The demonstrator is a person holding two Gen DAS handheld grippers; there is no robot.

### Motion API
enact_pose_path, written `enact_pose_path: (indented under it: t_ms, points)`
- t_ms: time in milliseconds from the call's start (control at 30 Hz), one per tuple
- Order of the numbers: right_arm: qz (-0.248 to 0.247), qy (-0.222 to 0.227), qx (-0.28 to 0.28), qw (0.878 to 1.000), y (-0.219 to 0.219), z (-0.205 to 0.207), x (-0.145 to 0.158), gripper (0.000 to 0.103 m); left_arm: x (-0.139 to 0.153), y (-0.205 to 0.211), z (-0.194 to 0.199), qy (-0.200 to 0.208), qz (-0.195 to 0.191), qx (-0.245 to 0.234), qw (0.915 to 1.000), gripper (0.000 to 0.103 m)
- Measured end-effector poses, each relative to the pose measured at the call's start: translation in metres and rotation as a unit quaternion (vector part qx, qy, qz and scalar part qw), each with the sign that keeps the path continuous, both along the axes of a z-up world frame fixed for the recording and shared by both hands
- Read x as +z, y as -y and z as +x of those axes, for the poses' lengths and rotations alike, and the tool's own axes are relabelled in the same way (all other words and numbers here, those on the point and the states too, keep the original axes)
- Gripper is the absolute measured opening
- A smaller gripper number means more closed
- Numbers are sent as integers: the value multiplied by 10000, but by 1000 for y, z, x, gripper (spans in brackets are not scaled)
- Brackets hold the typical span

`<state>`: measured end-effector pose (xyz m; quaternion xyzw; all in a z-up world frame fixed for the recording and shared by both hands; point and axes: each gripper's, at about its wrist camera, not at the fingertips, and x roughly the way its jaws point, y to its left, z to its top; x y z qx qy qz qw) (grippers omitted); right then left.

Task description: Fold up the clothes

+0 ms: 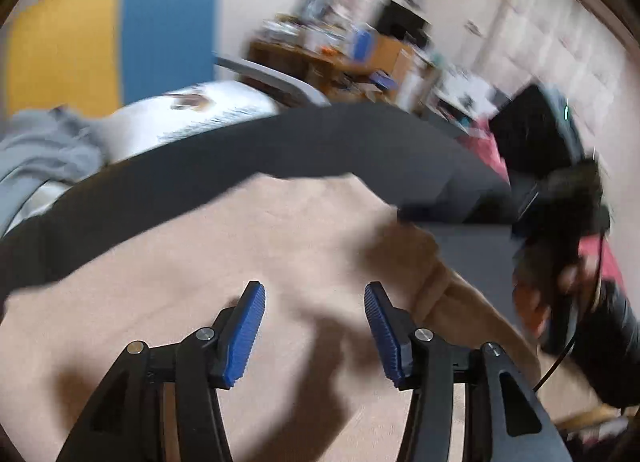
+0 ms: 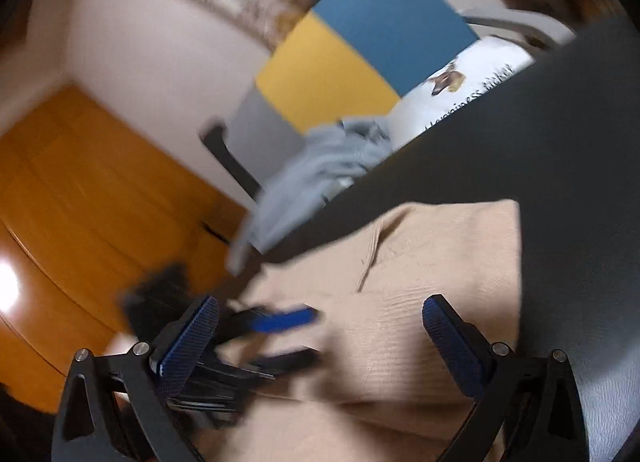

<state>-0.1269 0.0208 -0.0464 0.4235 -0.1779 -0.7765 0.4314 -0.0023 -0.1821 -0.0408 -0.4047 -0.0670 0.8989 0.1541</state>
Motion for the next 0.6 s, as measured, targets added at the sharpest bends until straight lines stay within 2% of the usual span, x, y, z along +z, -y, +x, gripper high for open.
enact_pose_path:
  t_ms: [67,133,233,267,333,500,533,600]
  points:
    - [897,-212,43,9957,27,5,-6,103,-4,24,23,39,-74,750,9972,52]
    - [1669,-466,-11,9849,39,14,-20,103,-11,55,50,91,83,1415,9899,52]
    - [2407,-1160,150,9635,51,33,-32,103,-27,92,89,132,-14,2093,9778,51]
    - [2544,-1269,175,9586,53,35,-35,103,-32,100,97,74,-51,2171,9761,49]
    - [2680,-1354,173,9537,54,34,-40,103,-36,114,100,43,139,2246,9743,48]
    - [2732,-1349,79,9524,64,23,-42,103,-36,127,83,58,243,2284,9732,48]
    - [2700,-1327,75,9536,64,23,-40,103,-33,129,86,57,311,2293,9728,47]
    - [2567,-1238,77,9585,61,23,-34,103,-24,129,102,-36,394,2328,9717,52]
